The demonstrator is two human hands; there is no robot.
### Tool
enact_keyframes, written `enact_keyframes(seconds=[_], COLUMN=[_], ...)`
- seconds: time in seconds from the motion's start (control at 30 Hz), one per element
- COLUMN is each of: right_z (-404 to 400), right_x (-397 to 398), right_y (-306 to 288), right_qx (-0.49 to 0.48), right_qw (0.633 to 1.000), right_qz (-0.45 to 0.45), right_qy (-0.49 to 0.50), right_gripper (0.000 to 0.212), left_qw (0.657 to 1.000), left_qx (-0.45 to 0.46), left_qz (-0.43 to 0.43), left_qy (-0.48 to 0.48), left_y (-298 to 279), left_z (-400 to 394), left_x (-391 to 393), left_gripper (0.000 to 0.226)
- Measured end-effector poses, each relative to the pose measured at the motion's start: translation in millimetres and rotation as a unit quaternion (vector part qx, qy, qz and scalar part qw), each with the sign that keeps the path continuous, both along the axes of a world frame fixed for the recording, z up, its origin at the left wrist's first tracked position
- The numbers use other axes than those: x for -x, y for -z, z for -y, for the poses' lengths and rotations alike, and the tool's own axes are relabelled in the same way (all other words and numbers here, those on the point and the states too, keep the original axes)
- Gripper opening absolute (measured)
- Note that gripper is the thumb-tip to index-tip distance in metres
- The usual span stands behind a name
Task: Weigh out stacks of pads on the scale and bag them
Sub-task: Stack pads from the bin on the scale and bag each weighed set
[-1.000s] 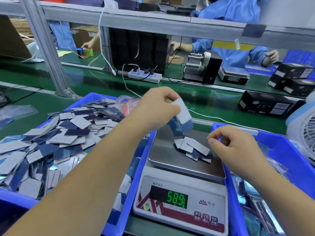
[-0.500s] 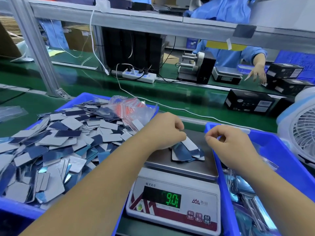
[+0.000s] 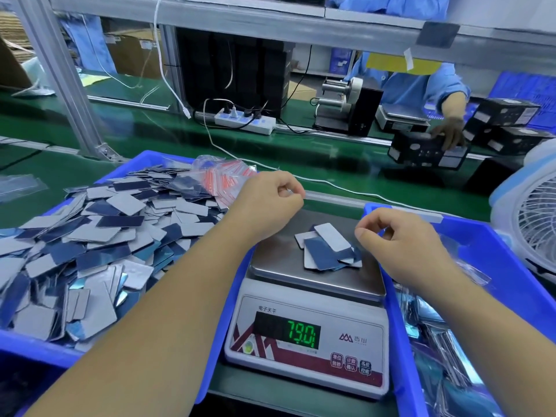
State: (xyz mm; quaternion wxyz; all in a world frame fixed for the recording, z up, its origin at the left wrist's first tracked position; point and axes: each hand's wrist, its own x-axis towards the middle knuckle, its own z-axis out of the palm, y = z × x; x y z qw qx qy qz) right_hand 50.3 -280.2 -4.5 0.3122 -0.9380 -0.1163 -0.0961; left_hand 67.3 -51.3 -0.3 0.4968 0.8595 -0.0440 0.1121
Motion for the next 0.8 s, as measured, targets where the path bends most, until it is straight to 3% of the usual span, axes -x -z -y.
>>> enact_keyframes(seconds=[0.17,0.33,0.43,0.57,0.8], right_z=[-3,-7,-9,-12,-6], right_x=[0,-2,-1,-1,-3], right_y=[4,8,9,6,6], right_qx=[0.008,0.052,0.064,0.063,-0.08], right_qw=[1.0,0.999,0.998,0.998,0.992], right_qz=[0.007,-0.011,-0.018,-0.023,-0.096], right_qy=[0.007,-0.007,-0.013,-0.015,-0.03], right_gripper=[0.016,0.033,0.031,0.022,0.01], left_qw=[0.993,0.96,0.947,0.946,0.958], left_qx=[-0.081,-0.194,-0.23,-0.227,-0.18], left_qz=[-0.041,-0.102,-0.093,-0.08,-0.063], left_qy=[0.074,0.174,0.207,0.215,0.212], left_y=[-2,-6,-3,2,10], left_z=[3,2,8,16,14], left_x=[5,12,14,12,6], left_gripper=[0.023,0.068,0.079,0.074,0.07])
